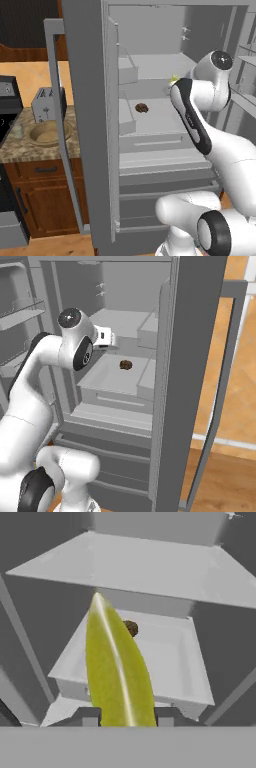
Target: Grab a lemon wedge from the fridge and one ice cube from the ice bowl, and put them in the glass of lemonade.
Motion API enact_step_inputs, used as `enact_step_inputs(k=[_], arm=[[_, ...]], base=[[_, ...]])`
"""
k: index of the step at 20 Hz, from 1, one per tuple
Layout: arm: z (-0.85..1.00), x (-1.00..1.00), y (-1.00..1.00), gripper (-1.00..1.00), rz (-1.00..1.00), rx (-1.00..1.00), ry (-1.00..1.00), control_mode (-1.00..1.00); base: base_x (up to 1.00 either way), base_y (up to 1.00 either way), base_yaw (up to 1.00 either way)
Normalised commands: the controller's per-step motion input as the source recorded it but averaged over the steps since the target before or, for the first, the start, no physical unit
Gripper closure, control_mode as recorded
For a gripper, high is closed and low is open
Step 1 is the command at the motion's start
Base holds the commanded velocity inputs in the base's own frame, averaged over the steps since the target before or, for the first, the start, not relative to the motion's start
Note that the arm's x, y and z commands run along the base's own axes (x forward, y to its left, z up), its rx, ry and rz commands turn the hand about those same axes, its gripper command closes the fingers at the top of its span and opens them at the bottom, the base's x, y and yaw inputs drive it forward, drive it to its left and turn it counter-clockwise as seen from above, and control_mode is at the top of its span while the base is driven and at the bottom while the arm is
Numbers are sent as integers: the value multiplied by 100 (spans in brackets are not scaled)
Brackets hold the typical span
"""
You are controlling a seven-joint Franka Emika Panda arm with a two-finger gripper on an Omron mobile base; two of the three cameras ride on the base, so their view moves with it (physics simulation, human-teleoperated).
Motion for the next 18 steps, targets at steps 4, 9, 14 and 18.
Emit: enact_step_inputs(k=[4, 9, 14, 18], arm=[[-68, -100, 0, 100, 0, -8, 19, -100], [-71, -100, 0, 100, 0, -1, 14, -100], [-65, -100, 0, 100, 1, 0, 4, -100], [-61, -100, 0, 100, 0, 0, 3, -100]], base=[[0, 0, 0], [0, 0, 0], [0, 0, 0], [0, 0, 0]])
